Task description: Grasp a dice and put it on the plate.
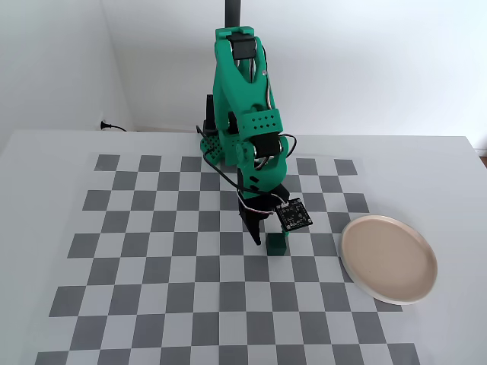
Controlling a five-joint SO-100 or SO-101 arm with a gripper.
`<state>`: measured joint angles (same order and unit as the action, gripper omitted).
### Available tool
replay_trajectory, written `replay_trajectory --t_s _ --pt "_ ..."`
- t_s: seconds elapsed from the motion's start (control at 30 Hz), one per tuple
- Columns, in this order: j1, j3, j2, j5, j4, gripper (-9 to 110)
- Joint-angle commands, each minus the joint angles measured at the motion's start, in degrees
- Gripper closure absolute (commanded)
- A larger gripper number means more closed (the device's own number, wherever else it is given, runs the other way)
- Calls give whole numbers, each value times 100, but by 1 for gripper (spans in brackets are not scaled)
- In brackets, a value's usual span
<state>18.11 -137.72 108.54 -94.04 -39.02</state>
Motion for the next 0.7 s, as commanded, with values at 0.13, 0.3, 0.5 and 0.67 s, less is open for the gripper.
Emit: replay_trajectory --t_s 0.13,0.3,0.5,0.67 --pt "141 501 -158 -79 255 80" --pt "237 501 -378 -123 431 80" --pt "352 501 -633 -149 598 80" --pt "369 510 -694 -158 633 82"
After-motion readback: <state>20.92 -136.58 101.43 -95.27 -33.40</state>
